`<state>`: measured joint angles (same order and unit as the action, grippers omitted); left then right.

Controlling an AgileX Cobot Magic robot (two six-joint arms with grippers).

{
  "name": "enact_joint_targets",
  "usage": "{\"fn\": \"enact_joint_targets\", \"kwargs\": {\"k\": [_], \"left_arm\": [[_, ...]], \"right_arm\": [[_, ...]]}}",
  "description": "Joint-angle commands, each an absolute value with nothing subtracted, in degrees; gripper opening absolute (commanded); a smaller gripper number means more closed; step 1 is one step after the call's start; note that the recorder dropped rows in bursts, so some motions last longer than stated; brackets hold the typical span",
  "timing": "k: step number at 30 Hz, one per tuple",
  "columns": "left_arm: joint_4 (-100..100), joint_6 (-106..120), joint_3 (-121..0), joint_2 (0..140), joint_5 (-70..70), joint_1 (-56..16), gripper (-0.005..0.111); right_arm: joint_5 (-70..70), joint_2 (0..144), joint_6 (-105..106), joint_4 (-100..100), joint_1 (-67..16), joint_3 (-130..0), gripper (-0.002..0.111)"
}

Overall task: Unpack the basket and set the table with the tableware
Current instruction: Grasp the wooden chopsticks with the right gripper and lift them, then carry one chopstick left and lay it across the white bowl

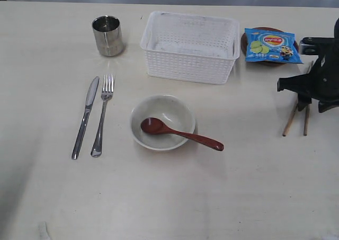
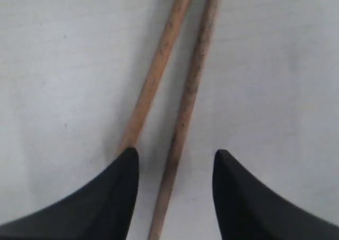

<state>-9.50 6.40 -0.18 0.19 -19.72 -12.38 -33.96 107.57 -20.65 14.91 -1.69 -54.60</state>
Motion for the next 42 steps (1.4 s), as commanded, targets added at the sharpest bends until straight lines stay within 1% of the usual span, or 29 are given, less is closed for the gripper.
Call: {"fn": "enact_joint_targets", "kwargs": {"k": [1,7,10,18,24,27,30,35,39,42], "left_arm": [[-9.46,6.21,0.00,0.00,-19.62,-12.71,0.000],[-9.46,6.21,0.00,0.00,-19.62,-12.71,0.000],[-9.46,6.21,0.00,0.00,-19.62,-12.71,0.000],[-9.46,6.21,0.00,0.00,-19.62,-12.71,0.000],[-9.46,6.48,0.00,0.00,-19.62,-12.71,0.000],[-9.46,6.48,0.00,0.00,-19.62,-12.71,0.000],[-9.46,6.48,0.00,0.00,-19.62,-12.71,0.000],[-9.46,6.48,0.00,0.00,-19.62,-12.71,0.000],[-9.46,6.48,0.00,0.00,-19.62,-12.71,0.000],[-9.46,6.48,0.00,0.00,-19.62,-12.71,0.000]], "right_arm": [[-33.65,109.42,-22.08,17.70,-1.29,-55.23,0.034],[-33.24,110.46,-22.08,18.17,-1.29,-55.23,0.013],[-34.54,110.35,-21.83,18.17,-1.29,-55.23,-0.001],[-41.73,105.87,-21.18,18.31,-1.29,-55.23,0.000],[-46.15,94.48,-21.18,18.31,-1.29,-55.23,0.000],[-46.96,86.83,-19.97,16.40,-2.96,-55.23,0.000],[-46.96,80.36,-13.69,9.15,-6.84,-55.23,0.000],[-52.11,73.47,-5.83,-2.51,-18.76,-55.23,0.000],[-54.35,72.98,-5.11,-7.94,-30.01,-55.23,0.000],[-50.84,74.66,-7.35,-9.57,-38.39,-55.23,0.000]]}}
